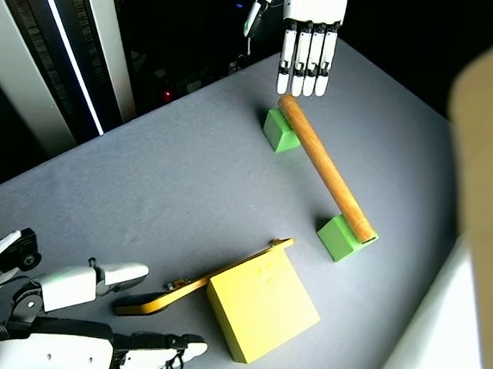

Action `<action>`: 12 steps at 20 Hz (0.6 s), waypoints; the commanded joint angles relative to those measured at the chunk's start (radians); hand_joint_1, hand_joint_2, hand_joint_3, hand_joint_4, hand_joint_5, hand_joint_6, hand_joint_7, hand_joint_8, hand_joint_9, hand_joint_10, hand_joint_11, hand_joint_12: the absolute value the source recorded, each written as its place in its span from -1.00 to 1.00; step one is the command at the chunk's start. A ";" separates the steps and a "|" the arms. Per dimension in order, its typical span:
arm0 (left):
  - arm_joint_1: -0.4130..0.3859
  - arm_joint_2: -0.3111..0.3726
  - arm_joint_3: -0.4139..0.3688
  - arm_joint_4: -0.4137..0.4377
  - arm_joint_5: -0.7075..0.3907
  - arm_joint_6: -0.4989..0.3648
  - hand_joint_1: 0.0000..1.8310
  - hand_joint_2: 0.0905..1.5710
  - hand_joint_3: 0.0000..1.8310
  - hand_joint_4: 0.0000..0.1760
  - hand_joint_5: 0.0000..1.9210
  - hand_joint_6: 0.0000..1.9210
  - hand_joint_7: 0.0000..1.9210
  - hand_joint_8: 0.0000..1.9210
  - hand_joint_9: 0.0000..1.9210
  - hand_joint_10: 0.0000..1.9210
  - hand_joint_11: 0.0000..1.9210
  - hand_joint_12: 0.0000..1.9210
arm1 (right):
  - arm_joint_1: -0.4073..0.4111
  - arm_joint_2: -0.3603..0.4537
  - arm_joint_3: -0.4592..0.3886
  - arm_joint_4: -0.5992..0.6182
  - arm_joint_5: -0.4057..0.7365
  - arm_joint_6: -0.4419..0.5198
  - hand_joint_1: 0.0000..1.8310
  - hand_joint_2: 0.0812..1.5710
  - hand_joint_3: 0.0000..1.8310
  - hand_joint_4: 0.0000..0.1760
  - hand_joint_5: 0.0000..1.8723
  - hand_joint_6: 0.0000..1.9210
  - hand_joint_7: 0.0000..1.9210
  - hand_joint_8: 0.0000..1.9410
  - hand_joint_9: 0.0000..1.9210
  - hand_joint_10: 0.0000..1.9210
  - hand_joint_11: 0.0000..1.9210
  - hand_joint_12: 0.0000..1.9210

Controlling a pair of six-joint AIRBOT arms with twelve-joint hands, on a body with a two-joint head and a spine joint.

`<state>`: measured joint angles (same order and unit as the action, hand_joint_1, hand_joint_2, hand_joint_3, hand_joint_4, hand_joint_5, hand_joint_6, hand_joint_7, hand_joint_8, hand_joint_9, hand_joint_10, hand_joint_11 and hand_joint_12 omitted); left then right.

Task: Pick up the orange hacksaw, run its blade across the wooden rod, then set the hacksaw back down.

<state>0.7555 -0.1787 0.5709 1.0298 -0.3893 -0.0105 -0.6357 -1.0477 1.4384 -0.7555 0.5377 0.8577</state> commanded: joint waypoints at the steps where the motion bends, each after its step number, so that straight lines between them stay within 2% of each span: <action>1: -0.007 -0.004 0.000 -0.026 -0.020 -0.002 -1.00 0.55 -1.00 -1.00 -0.85 -1.00 -0.91 -1.00 -0.91 -1.00 -0.98 -0.90 | 0.004 0.004 0.004 0.056 0.090 0.003 -0.31 0.54 -1.00 -1.00 -0.91 -1.00 -0.87 -1.00 -0.82 -1.00 -1.00 -0.36; 3: -0.008 -0.017 -0.002 -0.026 -0.004 -0.001 -1.00 0.56 -1.00 -1.00 -0.86 -1.00 -0.91 -1.00 -0.91 -1.00 -0.98 -0.90 | 0.002 -0.004 0.007 0.057 0.088 -0.008 -0.28 0.53 -1.00 -1.00 -0.90 -1.00 -0.85 -1.00 -0.80 -1.00 -1.00 -0.28; 4: -0.009 -0.020 -0.002 -0.030 0.003 0.001 -1.00 0.55 -1.00 -1.00 -0.83 -1.00 -0.88 -1.00 -0.89 -1.00 -1.00 -0.79 | 0.000 -0.007 0.009 0.058 0.088 -0.008 -0.28 0.52 -1.00 -1.00 -0.92 -1.00 -0.85 -1.00 -0.80 -1.00 -1.00 -0.28; 6: -0.010 -0.031 -0.002 -0.095 0.025 0.029 -1.00 0.55 -1.00 -1.00 -0.84 -1.00 -0.88 -1.00 -0.88 -1.00 -1.00 -0.78 | -0.005 -0.015 0.017 0.064 0.092 -0.008 -0.32 0.54 -0.99 -1.00 -0.93 -1.00 -0.87 -1.00 -0.82 -1.00 -1.00 -0.32; 7: -0.012 -0.035 -0.002 -0.121 0.040 0.040 -1.00 0.55 -1.00 -1.00 -0.87 -1.00 -0.90 -1.00 -0.90 -1.00 -1.00 -0.80 | -0.005 -0.020 0.021 0.064 0.092 -0.008 -0.25 0.52 -1.00 -1.00 -0.92 -0.99 -0.85 -1.00 -0.81 -1.00 -1.00 -0.30; 9: -0.021 -0.047 0.001 -0.149 0.047 0.055 -1.00 0.55 -1.00 -1.00 -0.86 -0.99 -0.90 -1.00 -0.91 -1.00 -1.00 -0.81 | -0.006 -0.031 0.026 0.064 0.085 -0.008 -0.24 0.49 -1.00 -1.00 -0.91 -1.00 -0.85 -1.00 -0.80 -1.00 -1.00 -0.27; 11: -0.032 -0.062 0.001 -0.220 0.056 0.117 -1.00 0.56 -1.00 -1.00 -0.86 -1.00 -0.91 -1.00 -0.91 -1.00 -1.00 -0.80 | -0.005 -0.044 0.030 0.065 0.078 -0.008 -0.27 0.51 -1.00 -1.00 -0.92 -0.99 -0.86 -1.00 -0.81 -1.00 -1.00 -0.35; 12: -0.036 -0.069 0.004 -0.223 0.060 0.117 -1.00 0.56 -1.00 -1.00 -0.88 -1.00 -0.92 -1.00 -0.93 -1.00 -1.00 -0.88 | -0.005 -0.050 0.032 0.065 0.075 -0.008 -0.24 0.50 -1.00 -1.00 -0.90 -0.99 -0.85 -0.99 -0.80 -0.99 -1.00 -0.32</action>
<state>0.7261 -0.2520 0.5709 0.8257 -0.2935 0.1047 -0.6456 -1.1030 1.4654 -0.7368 0.5396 0.8421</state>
